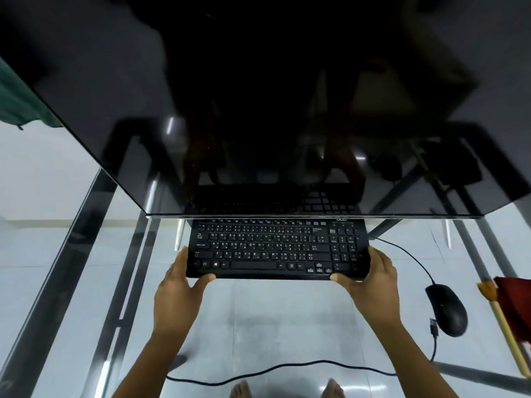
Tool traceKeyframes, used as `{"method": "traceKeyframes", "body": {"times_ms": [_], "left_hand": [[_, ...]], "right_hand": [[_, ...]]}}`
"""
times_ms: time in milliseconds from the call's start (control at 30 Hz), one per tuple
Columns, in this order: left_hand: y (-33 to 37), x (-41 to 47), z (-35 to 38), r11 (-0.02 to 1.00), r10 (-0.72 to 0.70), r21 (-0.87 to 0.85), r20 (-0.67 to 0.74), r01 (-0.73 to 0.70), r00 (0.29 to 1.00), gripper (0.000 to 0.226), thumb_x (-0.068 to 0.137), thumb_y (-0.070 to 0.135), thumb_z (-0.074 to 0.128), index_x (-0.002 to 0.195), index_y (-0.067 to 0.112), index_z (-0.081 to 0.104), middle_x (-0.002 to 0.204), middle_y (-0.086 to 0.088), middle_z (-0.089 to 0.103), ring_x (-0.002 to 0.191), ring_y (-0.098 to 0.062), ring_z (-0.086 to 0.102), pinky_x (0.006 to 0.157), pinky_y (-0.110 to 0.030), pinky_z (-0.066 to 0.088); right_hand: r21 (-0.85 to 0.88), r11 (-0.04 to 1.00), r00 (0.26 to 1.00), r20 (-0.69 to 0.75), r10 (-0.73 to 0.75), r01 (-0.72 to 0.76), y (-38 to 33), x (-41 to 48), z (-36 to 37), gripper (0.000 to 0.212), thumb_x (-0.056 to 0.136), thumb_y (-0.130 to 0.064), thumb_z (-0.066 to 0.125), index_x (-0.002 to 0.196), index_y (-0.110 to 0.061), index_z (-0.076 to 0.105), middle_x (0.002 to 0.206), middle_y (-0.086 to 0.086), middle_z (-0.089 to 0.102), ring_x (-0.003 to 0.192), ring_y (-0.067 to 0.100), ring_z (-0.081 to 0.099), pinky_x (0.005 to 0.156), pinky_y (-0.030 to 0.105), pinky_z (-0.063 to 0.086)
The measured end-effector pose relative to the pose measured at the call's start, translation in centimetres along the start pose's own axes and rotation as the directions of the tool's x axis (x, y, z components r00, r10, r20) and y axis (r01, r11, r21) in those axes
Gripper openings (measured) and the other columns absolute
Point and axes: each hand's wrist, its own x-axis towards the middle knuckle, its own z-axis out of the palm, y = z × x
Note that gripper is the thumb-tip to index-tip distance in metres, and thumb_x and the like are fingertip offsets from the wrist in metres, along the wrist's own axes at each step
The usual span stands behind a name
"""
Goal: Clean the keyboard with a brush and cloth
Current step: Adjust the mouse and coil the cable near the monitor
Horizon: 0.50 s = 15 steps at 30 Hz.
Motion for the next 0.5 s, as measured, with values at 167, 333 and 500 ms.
{"method": "traceKeyframes", "body": {"times_ms": [167, 333, 500], "left_hand": [[0.9, 0.6, 0.5, 1.0, 0.002, -0.027, -0.031, -0.003, 1.0, 0.072, 0.08, 0.034, 0.075, 0.142, 0.018, 0.042, 0.121, -0.007, 0.065, 0.099, -0.031, 0.064, 0.08, -0.04, 0.052], [1.5, 1.2, 0.9, 0.999, -0.002, -0.042, -0.032, 0.0, 0.999, 0.072, 0.082, 0.034, 0.074, 0.143, 0.019, 0.04, 0.123, -0.006, 0.065, 0.103, -0.03, 0.063, 0.082, -0.038, 0.051], [1.6, 1.6, 1.3, 0.999, 0.001, -0.044, -0.023, -0.002, 1.0, 0.069, 0.083, 0.034, 0.072, 0.142, 0.019, 0.04, 0.123, -0.005, 0.064, 0.102, -0.031, 0.064, 0.081, -0.04, 0.052]], "right_hand": [[0.047, 0.999, 1.0, -0.02, -0.01, 0.011, -0.7, 1.6, 0.3, 0.096, 0.059, -0.035, 0.089, 0.138, -0.008, 0.043, 0.133, 0.009, 0.051, 0.121, 0.029, 0.044, 0.102, 0.044, 0.043], [0.039, 0.998, 0.998, -0.04, -0.052, 0.053, -0.8, 2.8, 0.4, 0.096, 0.06, -0.033, 0.089, 0.138, -0.001, 0.044, 0.135, 0.012, 0.053, 0.123, 0.031, 0.044, 0.104, 0.04, 0.04], [0.048, 0.996, 0.996, -0.054, -0.07, 0.073, -1.2, 3.4, 0.5, 0.092, 0.062, -0.031, 0.089, 0.136, 0.002, 0.045, 0.138, 0.015, 0.051, 0.128, 0.032, 0.042, 0.107, 0.04, 0.037]]}}
